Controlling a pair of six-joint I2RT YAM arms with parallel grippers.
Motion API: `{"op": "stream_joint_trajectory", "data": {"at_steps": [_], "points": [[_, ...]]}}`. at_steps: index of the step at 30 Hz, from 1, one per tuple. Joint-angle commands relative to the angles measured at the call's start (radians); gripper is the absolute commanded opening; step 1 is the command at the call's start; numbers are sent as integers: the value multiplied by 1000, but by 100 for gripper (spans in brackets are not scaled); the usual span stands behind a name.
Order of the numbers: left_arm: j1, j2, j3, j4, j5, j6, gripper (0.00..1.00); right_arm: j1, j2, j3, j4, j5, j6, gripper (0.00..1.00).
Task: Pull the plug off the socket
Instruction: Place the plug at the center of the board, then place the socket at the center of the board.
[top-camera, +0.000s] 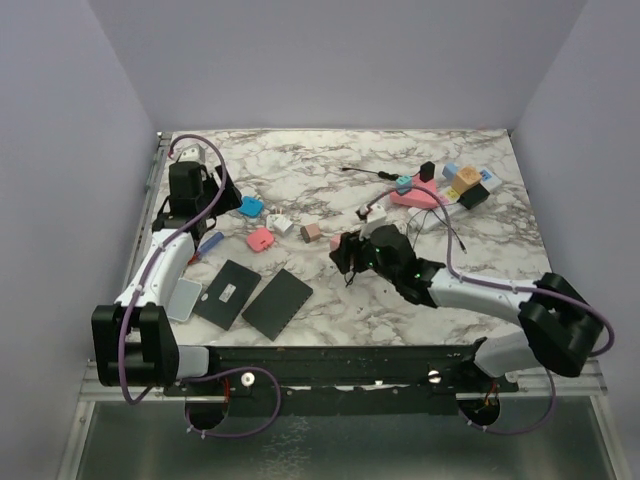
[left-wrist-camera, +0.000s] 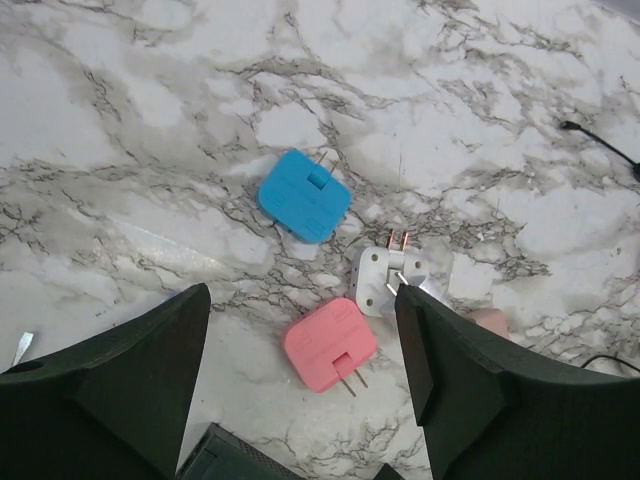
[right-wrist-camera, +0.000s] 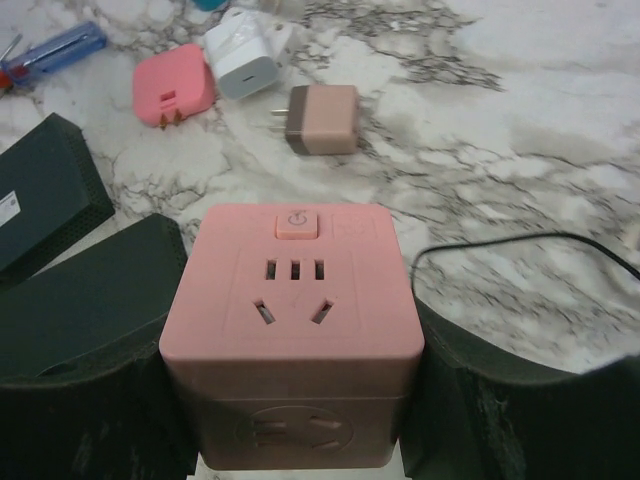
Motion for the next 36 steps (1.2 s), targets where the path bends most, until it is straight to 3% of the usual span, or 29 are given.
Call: {"op": "stream_joint_trajectory", "data": {"at_steps": [1,5,13,20,24,30,36], "points": [[5,-41,-29,19,-46,18,78,3,174,226,-149,-202,-76,1],[5,-50,-25,19,5,2,78,5,283,325,-190,-254,-46,1],[5,-83,-22,22,31,-1,78,12,540,633,-469,-237,-24,1],[5,-82,-13,13,30,16,79,20,663,760,-587,-247,-6,1],[5,-68,-7,10,54,12,78,26,724,843,-672,-220,-10,10],[5,-58,-4,6,69,9,79,29,758,887,-700,-231,5,47],[5,-59,-2,4,81,10,79,29,785,939,-710,-250,19,69]]}}
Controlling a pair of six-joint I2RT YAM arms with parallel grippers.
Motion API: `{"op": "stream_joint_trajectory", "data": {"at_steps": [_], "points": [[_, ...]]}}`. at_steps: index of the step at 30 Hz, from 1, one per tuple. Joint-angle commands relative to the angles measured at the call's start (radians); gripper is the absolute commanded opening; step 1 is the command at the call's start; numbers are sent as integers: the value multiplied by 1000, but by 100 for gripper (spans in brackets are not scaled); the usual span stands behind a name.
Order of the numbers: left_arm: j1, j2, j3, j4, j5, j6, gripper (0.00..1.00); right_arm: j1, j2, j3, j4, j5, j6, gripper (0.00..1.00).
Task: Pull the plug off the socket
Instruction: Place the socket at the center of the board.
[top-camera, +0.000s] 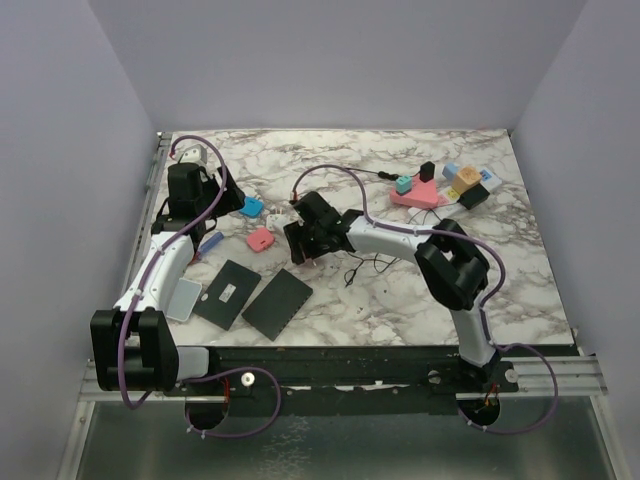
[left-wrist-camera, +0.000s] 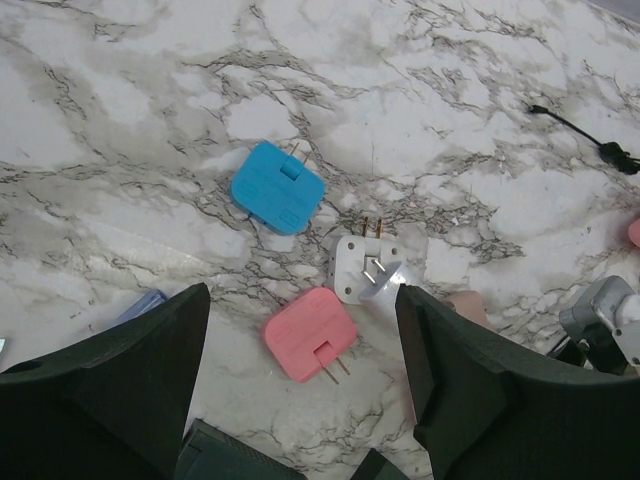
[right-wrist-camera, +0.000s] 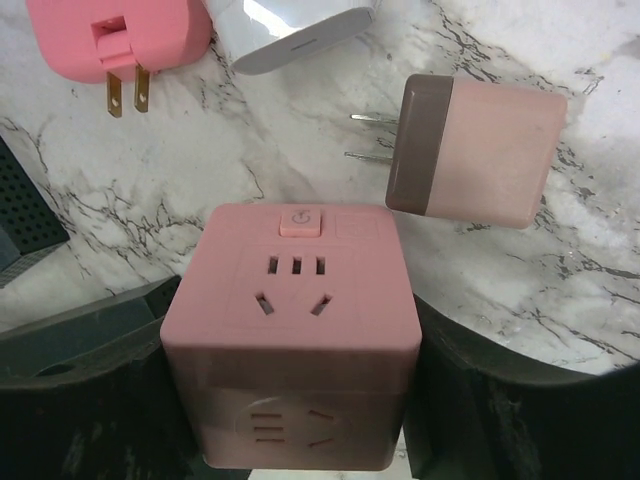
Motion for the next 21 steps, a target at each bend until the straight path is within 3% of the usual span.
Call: {"op": "stream_joint_trajectory", "data": {"at_steps": [1,3,7,16,21], "points": [[5,-1,11,-13,29,10,79,7,34,58,-35,-30,18,70],[5,-3,11,-13,30,11,79,7,37,74,-31,-43,17,72],[5,1,14,-14,43,14,79,7,63,128,-64,-25,23,88],[5,-3,15,-15,36,15,80,9,-98,3,88,7,-5,88],[5,1,12,-15,38,26,80,6,-260,-97,136,138,-30,89]]}}
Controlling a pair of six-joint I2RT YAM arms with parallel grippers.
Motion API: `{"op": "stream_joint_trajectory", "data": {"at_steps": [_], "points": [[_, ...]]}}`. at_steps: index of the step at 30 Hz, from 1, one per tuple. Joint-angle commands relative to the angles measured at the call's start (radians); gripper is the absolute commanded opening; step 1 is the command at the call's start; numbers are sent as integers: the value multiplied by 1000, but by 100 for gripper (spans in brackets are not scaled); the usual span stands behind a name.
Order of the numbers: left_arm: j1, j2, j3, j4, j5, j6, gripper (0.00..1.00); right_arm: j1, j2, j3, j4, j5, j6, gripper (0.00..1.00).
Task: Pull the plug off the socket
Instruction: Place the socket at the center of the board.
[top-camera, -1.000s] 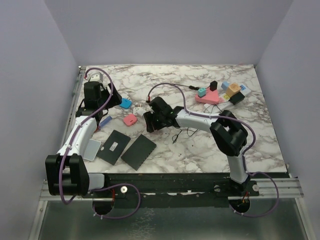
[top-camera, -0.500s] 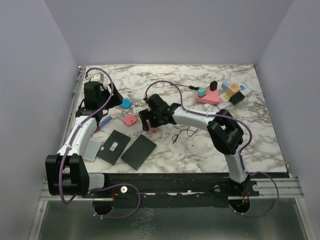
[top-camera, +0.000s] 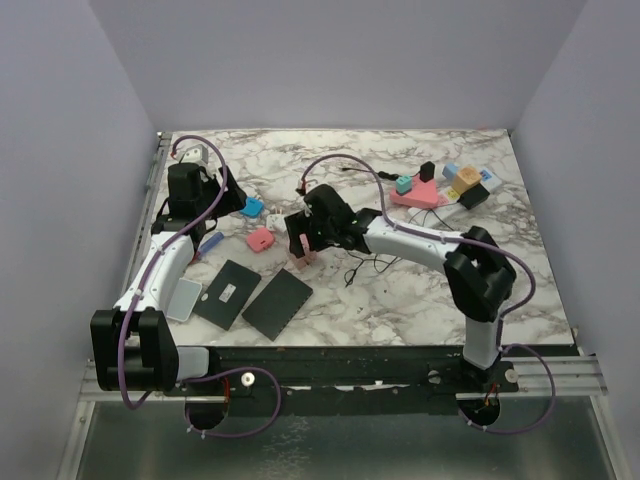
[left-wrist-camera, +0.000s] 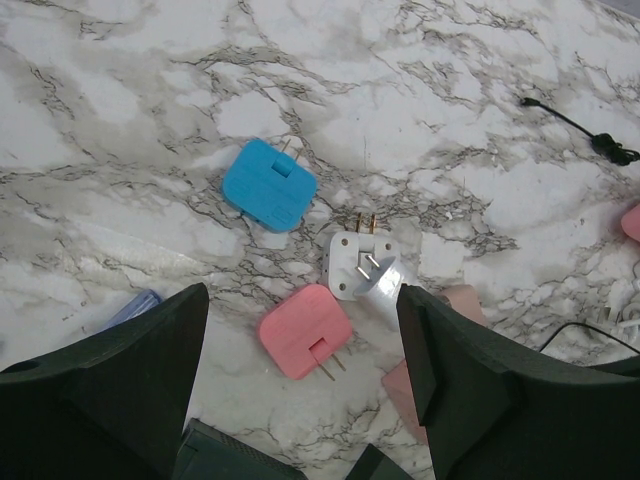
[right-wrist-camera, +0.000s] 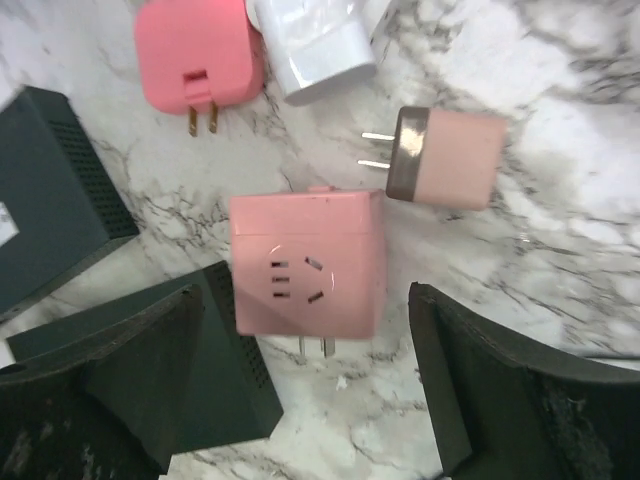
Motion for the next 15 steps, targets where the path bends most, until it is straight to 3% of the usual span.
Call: {"op": "stream_joint_trajectory", "data": {"at_steps": [1,9,15], "points": [[5,2,12,-15,12,24,80,1,-183,-57,71,151,-50,90],[-11,13,10,-14,13,27,80,-153,-354,-159,-132,302,-13,91],[-36,30,12,-14,25,26,80,-305,-449,-303,-187,409,256,93]]}}
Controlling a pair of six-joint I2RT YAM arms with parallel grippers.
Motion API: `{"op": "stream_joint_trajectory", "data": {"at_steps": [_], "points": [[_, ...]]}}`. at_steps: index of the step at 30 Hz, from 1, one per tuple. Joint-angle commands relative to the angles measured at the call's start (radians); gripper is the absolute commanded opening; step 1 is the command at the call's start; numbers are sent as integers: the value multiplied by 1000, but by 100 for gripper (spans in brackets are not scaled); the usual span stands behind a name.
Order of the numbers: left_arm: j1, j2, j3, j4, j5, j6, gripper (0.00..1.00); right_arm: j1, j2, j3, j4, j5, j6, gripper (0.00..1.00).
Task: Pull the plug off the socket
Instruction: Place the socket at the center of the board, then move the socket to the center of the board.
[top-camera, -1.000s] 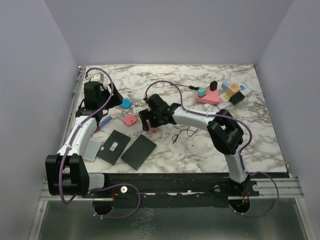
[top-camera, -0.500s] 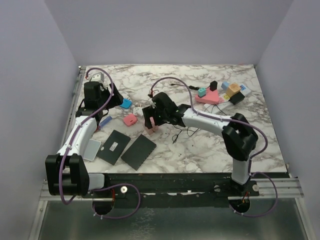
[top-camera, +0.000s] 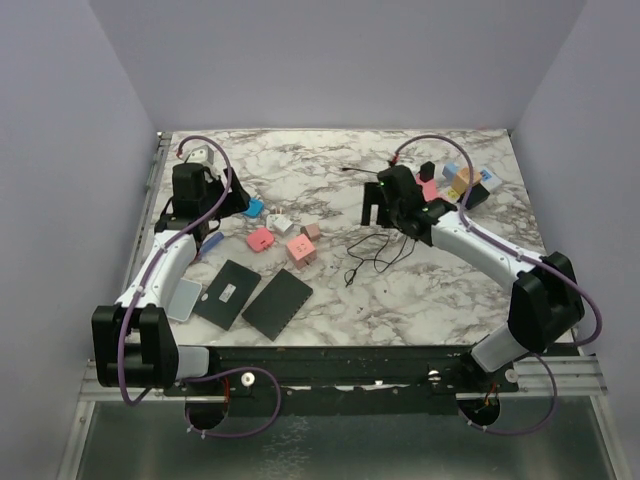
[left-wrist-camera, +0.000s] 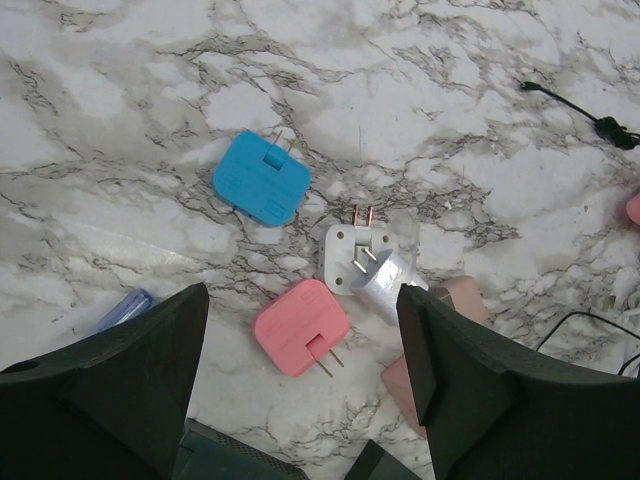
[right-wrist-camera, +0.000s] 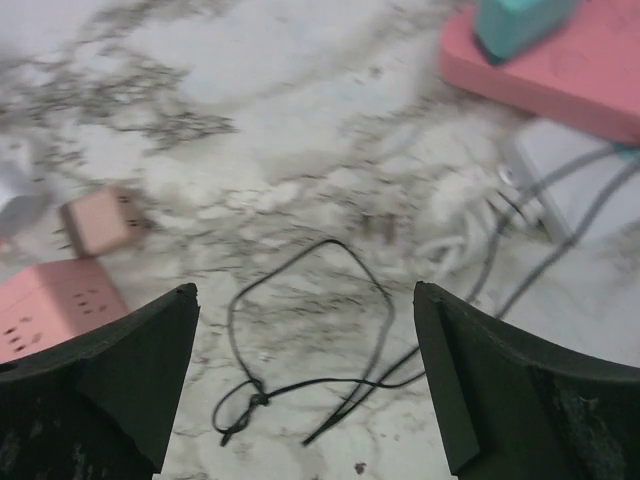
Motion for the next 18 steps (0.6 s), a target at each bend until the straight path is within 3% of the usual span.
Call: {"op": "stream_joint_trajectory", "data": {"at_steps": [1,8,12,18], "points": [[-19,22,12,-13,27,11,80,-76,-60,-103,-108,150,241,93],[-26,26,12,-14,33,9,80,-157,-16,-169,-94,140,435,93],[-30,29,12,-14,42,6,79,-217,50,-180,-68,142,488,86],[-33,28,14,-14,46,5,79,-270,118,-179,2,102,510,83]]}}
